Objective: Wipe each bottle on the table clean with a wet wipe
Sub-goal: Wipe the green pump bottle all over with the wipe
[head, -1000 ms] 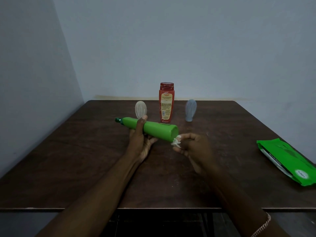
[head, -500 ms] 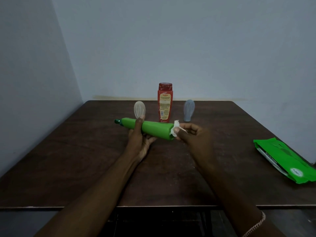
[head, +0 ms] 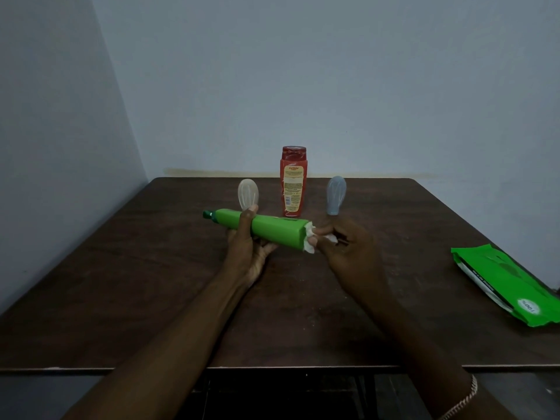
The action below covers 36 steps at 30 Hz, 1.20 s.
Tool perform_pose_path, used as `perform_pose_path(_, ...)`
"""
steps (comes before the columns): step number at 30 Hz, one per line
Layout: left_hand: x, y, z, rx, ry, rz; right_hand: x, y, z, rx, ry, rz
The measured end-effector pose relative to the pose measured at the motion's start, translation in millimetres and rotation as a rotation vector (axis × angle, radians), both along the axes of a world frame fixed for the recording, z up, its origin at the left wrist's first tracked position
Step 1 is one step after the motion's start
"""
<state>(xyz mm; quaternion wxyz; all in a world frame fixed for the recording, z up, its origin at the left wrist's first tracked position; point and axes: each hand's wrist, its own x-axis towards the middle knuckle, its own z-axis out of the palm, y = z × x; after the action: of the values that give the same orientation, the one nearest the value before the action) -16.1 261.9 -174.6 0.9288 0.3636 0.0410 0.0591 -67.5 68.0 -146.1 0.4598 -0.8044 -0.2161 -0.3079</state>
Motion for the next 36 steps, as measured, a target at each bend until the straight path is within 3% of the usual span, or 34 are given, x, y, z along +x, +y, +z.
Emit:
perform_pose_path(3, 1, 1, -1, 0.003, 0.009, 0.021, -5, 9, 4, -0.018, -0.006, 0.074)
perform_pose_path(9, -3, 1, 2, 0.006, -0.014, 0.006, 8, -8, -1, -0.408, 0.035, 0.043)
perform_pose_path(11, -4, -2, 2, 0.030, -0.036, -0.027, 18, -19, -3, -0.427, 0.084, -0.019)
perform_pose_path(16, -8, -3, 4, 0.136, -0.114, -0.091, 37, -45, -5, -0.213, 0.249, -0.065)
perform_pose_path(24, -2, -31, 57, 0.611, -0.214, 0.038, 54, -98, -10, 0.083, 0.456, -0.161)
perform_pose_path(28, 21, -66, 94, 0.815, -0.341, 0.040, 73, -119, -13, 0.290, 0.449, -0.210)
perform_pose_path(36, 80, -138, 138, 1.100, -0.500, 0.022, 87, -136, -31, 0.463, 0.383, -0.469)
